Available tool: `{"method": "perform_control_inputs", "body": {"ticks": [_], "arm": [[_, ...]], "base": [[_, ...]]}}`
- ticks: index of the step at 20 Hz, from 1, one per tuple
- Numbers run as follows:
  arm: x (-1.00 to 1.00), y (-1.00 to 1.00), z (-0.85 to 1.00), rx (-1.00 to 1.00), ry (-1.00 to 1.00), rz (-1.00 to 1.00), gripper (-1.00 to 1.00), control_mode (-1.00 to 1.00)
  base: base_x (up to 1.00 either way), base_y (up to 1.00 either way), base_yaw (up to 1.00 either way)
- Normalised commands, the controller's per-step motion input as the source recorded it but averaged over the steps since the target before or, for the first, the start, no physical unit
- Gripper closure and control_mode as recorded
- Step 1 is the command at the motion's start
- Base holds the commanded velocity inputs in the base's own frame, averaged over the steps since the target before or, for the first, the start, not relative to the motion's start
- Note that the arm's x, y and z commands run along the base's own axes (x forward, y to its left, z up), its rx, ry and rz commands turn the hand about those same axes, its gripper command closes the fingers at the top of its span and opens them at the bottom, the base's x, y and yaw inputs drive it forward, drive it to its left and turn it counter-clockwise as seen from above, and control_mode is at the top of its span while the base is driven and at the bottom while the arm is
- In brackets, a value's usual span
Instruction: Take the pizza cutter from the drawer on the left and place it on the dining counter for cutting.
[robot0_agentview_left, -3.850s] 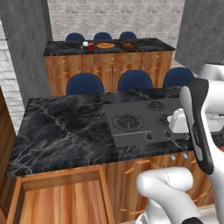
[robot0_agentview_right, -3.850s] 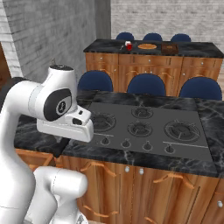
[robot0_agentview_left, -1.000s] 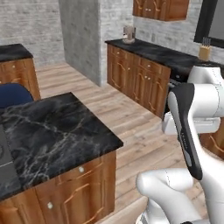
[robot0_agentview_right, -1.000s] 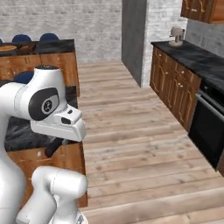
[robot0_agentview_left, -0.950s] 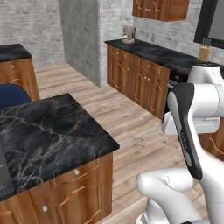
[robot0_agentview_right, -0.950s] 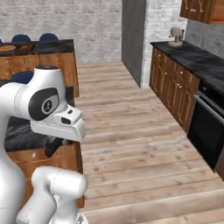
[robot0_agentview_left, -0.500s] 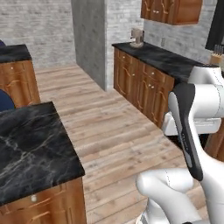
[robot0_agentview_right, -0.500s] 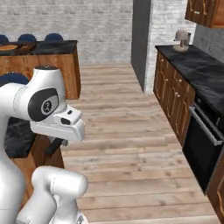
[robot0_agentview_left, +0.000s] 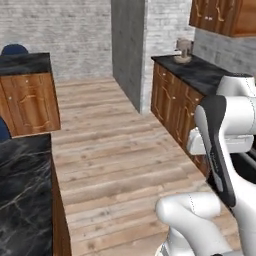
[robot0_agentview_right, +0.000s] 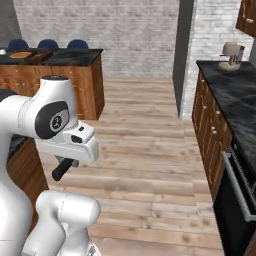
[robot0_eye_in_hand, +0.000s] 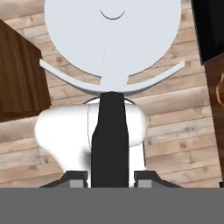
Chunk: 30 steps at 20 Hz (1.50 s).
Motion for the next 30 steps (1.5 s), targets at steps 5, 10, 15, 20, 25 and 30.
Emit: {"method": "perform_control_inputs", "body": {"ticks": [5, 10, 15, 20, 25, 30], "arm": [[0.0, 0.0, 0.0, 0.0, 0.0, 0.0, 1.0, 1.0], [0.0, 0.0, 0.0, 0.0, 0.0, 0.0, 1.0, 1.0], [0.0, 0.0, 0.0, 0.0, 0.0, 0.0, 1.0, 1.0], [0.0, 0.0, 0.0, 0.0, 0.0, 0.0, 1.0, 1.0], [0.0, 0.0, 0.0, 0.0, 0.0, 0.0, 1.0, 1.0], [0.0, 0.0, 0.0, 0.0, 0.0, 0.0, 1.0, 1.0]], "base": [[1.0, 0.03, 0.36], [1.0, -0.07, 0.25], [1.0, -0.32, 0.2], [1.0, -0.13, 0.21], [1.0, -0.01, 0.24], [1.0, 0.04, 0.23]]}}
